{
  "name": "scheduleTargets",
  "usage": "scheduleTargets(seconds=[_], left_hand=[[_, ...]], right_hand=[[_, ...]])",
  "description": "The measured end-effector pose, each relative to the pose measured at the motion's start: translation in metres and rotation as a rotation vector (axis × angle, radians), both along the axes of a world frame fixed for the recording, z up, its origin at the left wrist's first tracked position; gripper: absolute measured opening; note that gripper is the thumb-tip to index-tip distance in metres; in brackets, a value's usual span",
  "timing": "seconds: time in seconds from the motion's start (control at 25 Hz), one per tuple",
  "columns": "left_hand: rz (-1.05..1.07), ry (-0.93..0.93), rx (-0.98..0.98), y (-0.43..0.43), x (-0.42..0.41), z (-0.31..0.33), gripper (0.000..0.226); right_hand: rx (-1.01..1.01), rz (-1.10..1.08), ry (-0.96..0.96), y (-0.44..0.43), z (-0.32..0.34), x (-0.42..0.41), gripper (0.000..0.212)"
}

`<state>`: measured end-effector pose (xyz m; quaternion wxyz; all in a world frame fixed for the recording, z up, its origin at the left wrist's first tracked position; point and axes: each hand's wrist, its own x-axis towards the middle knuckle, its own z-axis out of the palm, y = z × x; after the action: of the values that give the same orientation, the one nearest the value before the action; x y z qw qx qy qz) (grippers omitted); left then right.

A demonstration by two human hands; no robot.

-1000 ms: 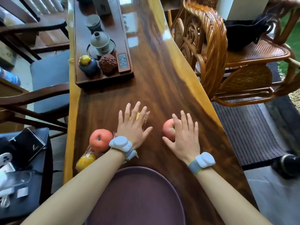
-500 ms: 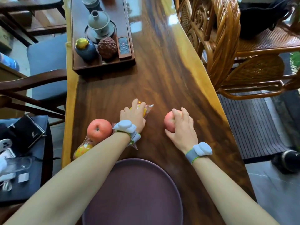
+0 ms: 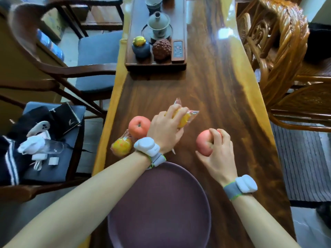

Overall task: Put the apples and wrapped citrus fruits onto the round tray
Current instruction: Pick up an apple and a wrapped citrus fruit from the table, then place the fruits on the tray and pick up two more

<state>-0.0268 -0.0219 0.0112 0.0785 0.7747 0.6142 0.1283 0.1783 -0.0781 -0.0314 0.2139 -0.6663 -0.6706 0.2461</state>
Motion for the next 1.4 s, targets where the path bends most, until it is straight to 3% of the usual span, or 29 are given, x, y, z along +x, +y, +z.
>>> scheduleTargets(seconds=[0.24, 0.52, 0.88, 1.4], left_hand=[[0.043, 0.039, -0.062, -0.105, -0.048, 0.011, 0.057], [0.132, 0.101, -0.265, -0.182, -0.065, -0.030, 0.056], [0.252, 0.140, -0.353, -0.201, -0.070, -0.063, 0.058], [0.181, 0.157, -0.372, -0.202, -0.077, -0.062, 0.064]], right_hand=[[0.005, 0.176, 0.023, -0.082, 0.004, -0.028, 0.083], [-0.101, 0.291, -0.014, -0.140, -0.020, -0.040, 0.084], [-0.145, 0.411, -0.096, -0.140, -0.036, -0.057, 0.083], [-0.129, 0.501, -0.213, -0.129, -0.030, -0.051, 0.087]])
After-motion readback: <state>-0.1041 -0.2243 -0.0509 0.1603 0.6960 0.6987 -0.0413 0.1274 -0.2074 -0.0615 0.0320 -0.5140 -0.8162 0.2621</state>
